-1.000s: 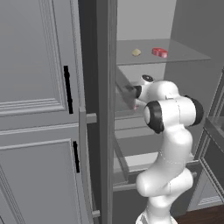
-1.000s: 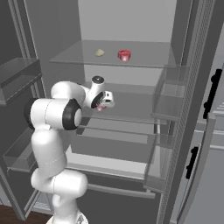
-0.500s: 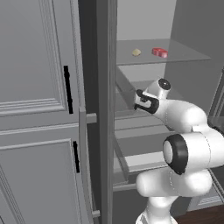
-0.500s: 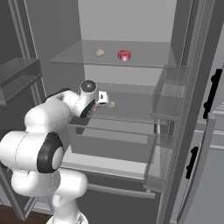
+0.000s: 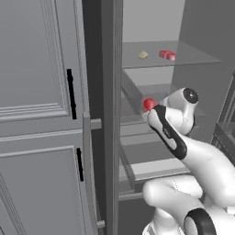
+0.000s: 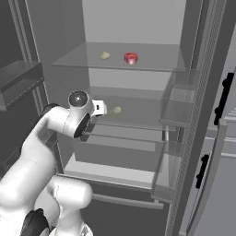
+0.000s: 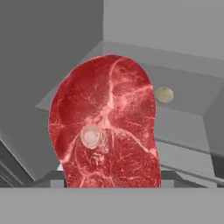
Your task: Place one garlic and one steak in each tupperware on the nearby counter, to pack two identical lunches.
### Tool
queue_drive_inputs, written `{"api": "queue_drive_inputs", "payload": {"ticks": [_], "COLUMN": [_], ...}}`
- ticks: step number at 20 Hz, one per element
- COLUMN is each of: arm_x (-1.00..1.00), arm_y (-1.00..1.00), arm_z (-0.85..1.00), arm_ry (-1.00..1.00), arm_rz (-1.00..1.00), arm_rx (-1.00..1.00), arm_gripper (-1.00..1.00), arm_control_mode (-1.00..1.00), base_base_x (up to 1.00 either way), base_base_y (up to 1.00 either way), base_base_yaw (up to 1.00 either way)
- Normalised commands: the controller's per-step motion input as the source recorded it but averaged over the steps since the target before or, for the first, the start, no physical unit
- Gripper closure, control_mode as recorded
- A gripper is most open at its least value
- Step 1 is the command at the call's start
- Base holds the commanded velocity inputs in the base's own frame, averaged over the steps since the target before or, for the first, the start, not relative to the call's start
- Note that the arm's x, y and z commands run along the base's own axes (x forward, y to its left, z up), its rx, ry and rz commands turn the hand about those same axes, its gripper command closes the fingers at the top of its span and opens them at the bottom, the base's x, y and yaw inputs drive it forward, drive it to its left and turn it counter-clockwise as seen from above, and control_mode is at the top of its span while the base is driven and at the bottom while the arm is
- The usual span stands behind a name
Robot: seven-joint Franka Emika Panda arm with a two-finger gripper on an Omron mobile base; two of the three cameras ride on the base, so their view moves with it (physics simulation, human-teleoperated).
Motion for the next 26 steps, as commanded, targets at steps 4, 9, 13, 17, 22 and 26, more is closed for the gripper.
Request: {"api": "queue_drive_inputs", "payload": {"ticks": [4,9,13,17,22,26], "arm_x": [-1.00,-1.00,-0.25,0.00,0.00,0.00], "arm_y": [0.00,-0.01,-0.01,0.00,0.00,0.00], "arm_z": [0.38,0.10,0.00,0.00,0.00,0.00], "arm_ry": [0.00,0.00,0.00,0.00,0.00,0.00], "arm_rz": [0.00,-0.01,0.00,0.00,0.00,0.00], "arm_rx": [0.00,0.00,0.00,0.00,0.00,0.00], "arm_gripper": [1.00,1.00,1.00,1.00,1.00,1.00], "arm_control_mode": [-1.00,-1.00,1.00,1.00,1.00,1.00], "base_base_x": [0.00,0.00,-0.75,-1.00,-1.00,-0.59], "base_base_y": [0.00,0.00,-0.03,-0.04,0.07,0.32], "base_base_yaw": [0.00,0.00,-0.01,0.00,0.11,0.53]}}
